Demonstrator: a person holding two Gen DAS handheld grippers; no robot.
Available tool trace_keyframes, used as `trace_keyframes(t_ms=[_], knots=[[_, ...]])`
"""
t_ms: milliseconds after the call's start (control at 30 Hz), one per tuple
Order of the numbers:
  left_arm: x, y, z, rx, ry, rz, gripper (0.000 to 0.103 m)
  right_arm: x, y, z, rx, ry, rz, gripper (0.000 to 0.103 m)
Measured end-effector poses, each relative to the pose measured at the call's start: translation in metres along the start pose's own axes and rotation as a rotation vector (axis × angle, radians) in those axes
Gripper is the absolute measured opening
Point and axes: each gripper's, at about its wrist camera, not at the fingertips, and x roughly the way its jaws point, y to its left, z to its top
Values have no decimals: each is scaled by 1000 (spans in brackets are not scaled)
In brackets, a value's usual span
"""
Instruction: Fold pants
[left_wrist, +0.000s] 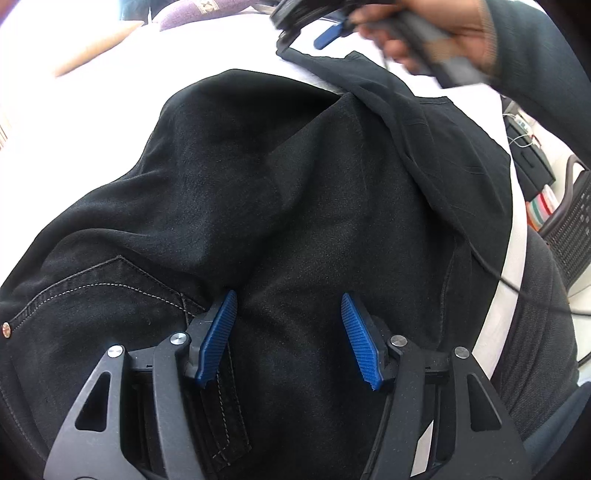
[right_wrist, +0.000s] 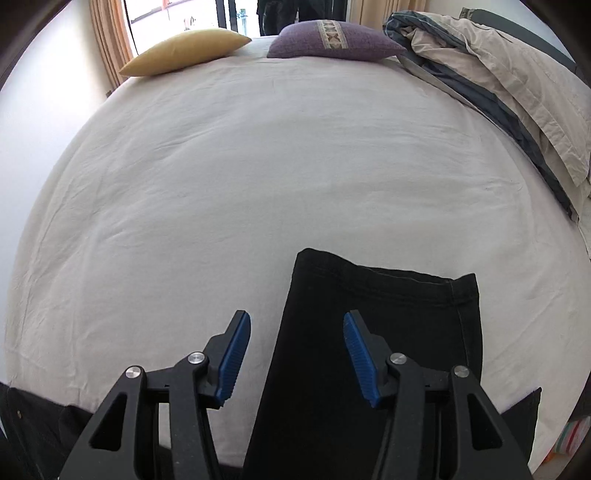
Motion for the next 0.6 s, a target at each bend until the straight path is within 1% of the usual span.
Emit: trace_keyframes(t_ms=[67, 100, 133, 167, 233, 267, 300, 333, 367, 400, 467, 500, 600], knots=[[1, 3, 1, -4, -6, -5, 57, 22, 1, 4, 6, 63, -38, 57], [0, 3, 0, -4, -9, -6, 57, 29, -1, 6, 12, 70, -49, 59], [1, 3, 0, -4, -12, -8, 57, 32, -5, 7, 25, 58, -56, 62], [0, 3, -2, -6, -15, -10, 57, 33, -10, 9, 54, 57, -53, 66], [0, 2, -3, -7, -18, -13, 57, 35, -19, 10, 102, 64, -14, 65], [1, 2, -3, -7, -19, -13, 57, 34, -22, 10, 102, 64, -10, 58], [1, 1, -3, -6, -21, -11, 57, 34, -24, 9, 95, 66, -10, 47], [1, 2, -4, -5, -22, -10, 57, 33, -28, 9, 90, 68, -5, 41], [-3, 6, -7, -5, -23, -8, 57, 31, -33, 8, 91, 71, 8, 27], [-3, 5, -8, -4, -23, -6, 57, 30, -39, 7, 102, 73, 23, 17], [-6, 6, -10, -4, -24, -3, 57, 22, -48, 4, 147, 59, 56, 12], [-6, 5, -10, -4, -24, -1, 57, 15, -57, 0, 177, 37, 72, 11], [-7, 3, -11, -3, -24, 3, 57, -18, -78, -12, 239, -60, 116, 10]])
